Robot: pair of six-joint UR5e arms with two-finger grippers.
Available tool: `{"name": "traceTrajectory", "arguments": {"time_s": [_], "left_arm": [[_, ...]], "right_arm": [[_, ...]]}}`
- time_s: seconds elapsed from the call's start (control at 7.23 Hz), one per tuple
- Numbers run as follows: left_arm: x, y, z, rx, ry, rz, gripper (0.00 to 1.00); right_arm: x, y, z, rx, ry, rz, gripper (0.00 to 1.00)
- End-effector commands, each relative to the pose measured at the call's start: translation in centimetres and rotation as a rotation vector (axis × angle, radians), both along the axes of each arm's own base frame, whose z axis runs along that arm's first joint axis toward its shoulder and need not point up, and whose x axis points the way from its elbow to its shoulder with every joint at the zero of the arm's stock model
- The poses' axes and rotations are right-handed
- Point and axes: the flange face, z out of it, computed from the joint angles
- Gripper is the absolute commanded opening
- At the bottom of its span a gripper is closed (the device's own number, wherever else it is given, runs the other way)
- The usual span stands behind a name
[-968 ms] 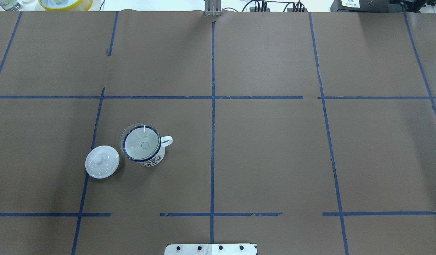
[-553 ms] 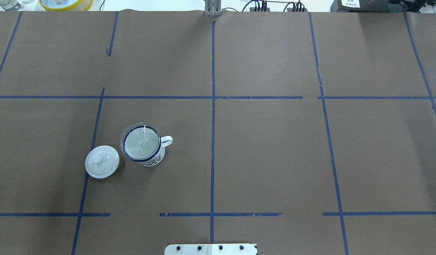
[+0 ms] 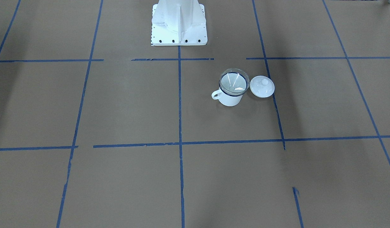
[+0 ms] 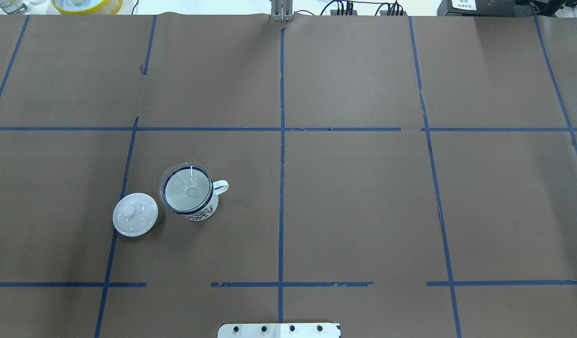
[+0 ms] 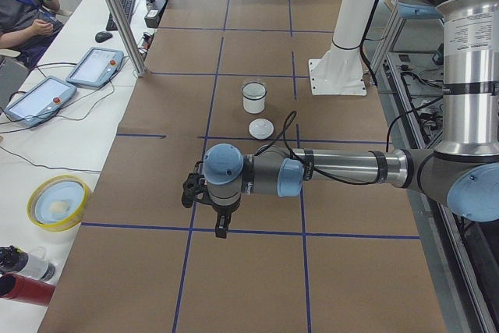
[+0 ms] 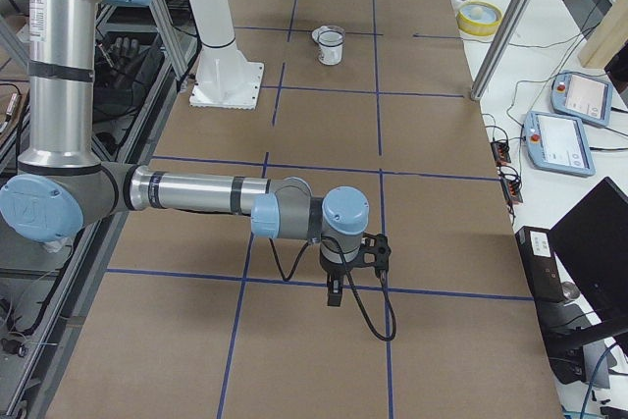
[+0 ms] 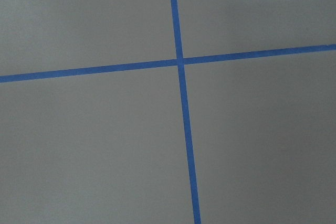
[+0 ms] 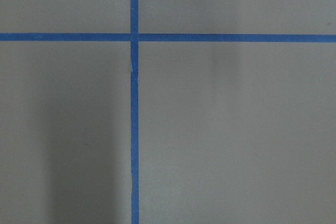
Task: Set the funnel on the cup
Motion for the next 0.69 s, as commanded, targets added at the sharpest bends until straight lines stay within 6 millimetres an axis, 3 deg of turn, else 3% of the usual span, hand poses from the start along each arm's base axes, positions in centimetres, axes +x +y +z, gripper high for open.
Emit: {"name": "traceTrajectory", "arguments": {"time_s": [0.0, 0.14, 0.28, 0.55], "left_arm": [[-0.05, 0.15, 0.64, -0.040, 0.003, -0.003, 1.00], [-0.14, -0.07, 0.34, -0.113, 0.004, -0.003, 1.00], [-0.38, 0.73, 0.46, -0.116, 0.004, -0.004, 1.00], [-0.39, 0.30, -0.03, -0.102, 0.005, -0.001, 1.00]], "right_arm": [[0.00, 0.00, -0.02, 0.001, 0.000, 0.000, 1.00], [0.00, 0.01, 0.05, -0.001, 0.000, 0.000, 1.00], [0.00, 0.00, -0.02, 0.001, 0.000, 0.000, 1.00], [0.00, 0.00, -0.02, 0.001, 0.000, 0.000, 1.00]]}}
